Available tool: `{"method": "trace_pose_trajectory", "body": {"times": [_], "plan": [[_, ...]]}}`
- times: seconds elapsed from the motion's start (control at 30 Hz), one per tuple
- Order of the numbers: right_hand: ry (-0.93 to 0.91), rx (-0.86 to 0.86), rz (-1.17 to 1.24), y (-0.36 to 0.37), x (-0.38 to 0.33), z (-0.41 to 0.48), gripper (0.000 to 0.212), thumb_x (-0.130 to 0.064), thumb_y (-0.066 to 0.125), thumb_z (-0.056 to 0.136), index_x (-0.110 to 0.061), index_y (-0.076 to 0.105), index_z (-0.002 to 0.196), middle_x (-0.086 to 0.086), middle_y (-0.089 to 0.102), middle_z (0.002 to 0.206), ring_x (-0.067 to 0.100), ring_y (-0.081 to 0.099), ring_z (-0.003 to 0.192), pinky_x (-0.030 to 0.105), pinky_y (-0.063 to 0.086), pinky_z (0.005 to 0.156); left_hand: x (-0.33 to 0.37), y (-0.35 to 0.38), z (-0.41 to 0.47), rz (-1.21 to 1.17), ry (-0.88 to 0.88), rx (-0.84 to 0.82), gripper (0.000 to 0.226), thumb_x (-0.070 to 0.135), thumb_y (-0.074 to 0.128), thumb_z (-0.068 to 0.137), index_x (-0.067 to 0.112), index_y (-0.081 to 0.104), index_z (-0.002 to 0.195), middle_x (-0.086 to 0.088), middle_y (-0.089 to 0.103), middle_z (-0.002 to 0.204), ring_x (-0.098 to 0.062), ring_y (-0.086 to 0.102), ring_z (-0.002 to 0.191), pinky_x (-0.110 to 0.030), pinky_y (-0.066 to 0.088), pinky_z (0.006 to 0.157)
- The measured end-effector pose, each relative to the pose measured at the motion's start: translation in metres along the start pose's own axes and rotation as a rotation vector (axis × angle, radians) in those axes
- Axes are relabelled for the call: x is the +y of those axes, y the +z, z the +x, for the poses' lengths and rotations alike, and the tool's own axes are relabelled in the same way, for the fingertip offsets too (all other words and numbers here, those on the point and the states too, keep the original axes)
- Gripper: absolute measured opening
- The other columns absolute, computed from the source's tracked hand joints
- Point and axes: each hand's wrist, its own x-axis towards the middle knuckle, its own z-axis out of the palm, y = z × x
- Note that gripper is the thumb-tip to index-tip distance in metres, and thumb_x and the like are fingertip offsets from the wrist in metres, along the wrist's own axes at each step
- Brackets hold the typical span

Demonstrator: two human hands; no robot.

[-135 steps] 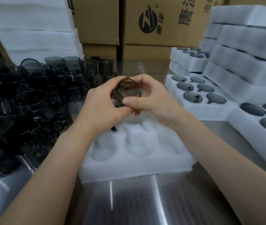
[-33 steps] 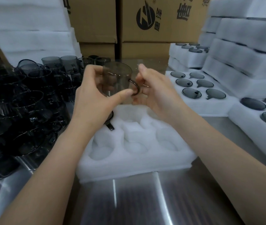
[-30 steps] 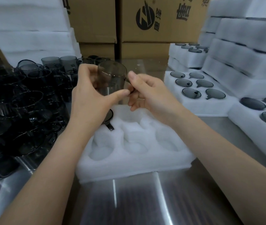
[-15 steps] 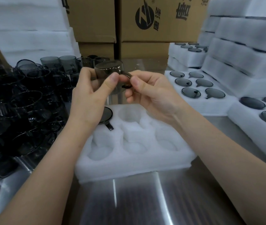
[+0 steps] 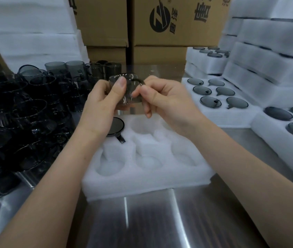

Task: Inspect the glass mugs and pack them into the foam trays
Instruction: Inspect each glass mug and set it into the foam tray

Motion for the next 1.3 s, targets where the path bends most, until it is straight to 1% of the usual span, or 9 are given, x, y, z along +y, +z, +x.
{"method": "trace_pose_trajectory", "body": {"times": [0.1,0.33,0.47,0.6,0.7,0.83,0.97,1.17,1.3], "plan": [[0.144,-0.05,0.175,-0.003,0.003,0.003,0.031,-0.023,0.051,0.09,-0.019,0.069,0.065,-0.003,0.054,0.068,0.012,0.048,0.06,0.026,0.043,0.06,0.0,0.002,-0.001,0.023,0.071,-0.035,0.026,0.042,0.06,0.09,0.019,0.05,0.093,-0.012,0.07,0.1,-0.014,0.07,0.089,-0.028,0.056,0.077],[0.287,-0.1,0.21,-0.008,0.005,0.005,0.053,-0.042,0.046,0.096,-0.021,0.061,0.05,-0.006,0.053,0.057,0.014,0.053,0.061,0.024,0.048,0.066,-0.003,-0.002,-0.004,0.086,0.228,-0.079,0.034,0.043,0.065,0.082,0.033,0.049,0.11,0.013,0.069,0.106,-0.011,0.065,0.107,-0.048,0.05,0.097],[0.229,0.079,0.273,-0.006,0.004,0.006,0.051,-0.041,0.043,0.102,-0.015,0.066,0.064,0.003,0.055,0.058,0.02,0.056,0.053,0.03,0.05,0.058,-0.003,-0.001,-0.004,0.025,0.25,-0.092,0.029,0.045,0.061,0.085,0.031,0.05,0.108,0.018,0.068,0.104,-0.008,0.064,0.106,-0.036,0.05,0.096],[0.086,0.191,0.138,-0.005,0.005,0.006,0.013,-0.026,0.061,0.088,-0.016,0.061,0.097,0.005,0.062,0.083,0.019,0.058,0.069,0.034,0.049,0.064,-0.005,0.0,-0.005,0.031,0.205,-0.078,0.029,0.051,0.043,0.093,0.026,0.054,0.104,0.026,0.064,0.096,0.004,0.059,0.096,-0.015,0.044,0.085],[0.131,0.008,0.145,-0.002,0.009,0.005,0.042,-0.029,0.056,0.089,-0.021,0.047,0.13,0.011,0.059,0.117,0.027,0.064,0.097,0.04,0.055,0.076,-0.007,0.0,-0.003,0.081,0.162,-0.133,0.042,0.055,0.034,0.096,0.027,0.059,0.115,0.017,0.066,0.111,-0.002,0.059,0.109,-0.021,0.043,0.097],[0.137,-0.014,0.147,0.003,0.007,0.002,0.037,-0.031,0.054,0.094,-0.023,0.042,0.128,0.013,0.069,0.107,0.035,0.071,0.089,0.039,0.058,0.074,-0.006,0.002,0.0,0.097,0.162,-0.101,0.052,0.049,0.042,0.092,0.029,0.047,0.139,0.012,0.058,0.129,0.009,0.056,0.11,-0.012,0.046,0.091],[0.049,0.144,-0.045,0.004,0.009,0.002,0.023,-0.037,0.056,0.094,-0.03,0.055,0.116,0.002,0.071,0.099,0.025,0.072,0.079,0.037,0.058,0.065,-0.001,0.001,-0.006,0.155,0.327,-0.038,0.055,0.023,0.058,0.086,0.023,0.048,0.14,0.003,0.056,0.125,-0.005,0.06,0.099,-0.025,0.051,0.087],[-0.015,0.318,-0.249,0.006,0.013,0.005,0.043,-0.044,0.054,0.091,-0.028,0.063,0.129,-0.023,0.066,0.113,0.003,0.06,0.116,0.044,0.05,0.101,0.004,0.006,-0.011,0.357,0.471,-0.056,0.059,0.034,0.083,0.073,0.032,0.05,0.122,0.018,0.058,0.114,-0.002,0.058,0.107,-0.014,0.046,0.09],[0.022,0.32,-0.056,0.006,0.008,0.002,0.032,-0.031,0.051,0.1,-0.016,0.067,0.122,-0.005,0.073,0.11,0.02,0.073,0.095,0.035,0.06,0.063,0.004,0.005,-0.011,0.341,0.488,-0.04,0.056,0.019,0.086,0.071,0.03,0.049,0.112,0.026,0.058,0.102,0.01,0.059,0.096,-0.006,0.044,0.083]]}}
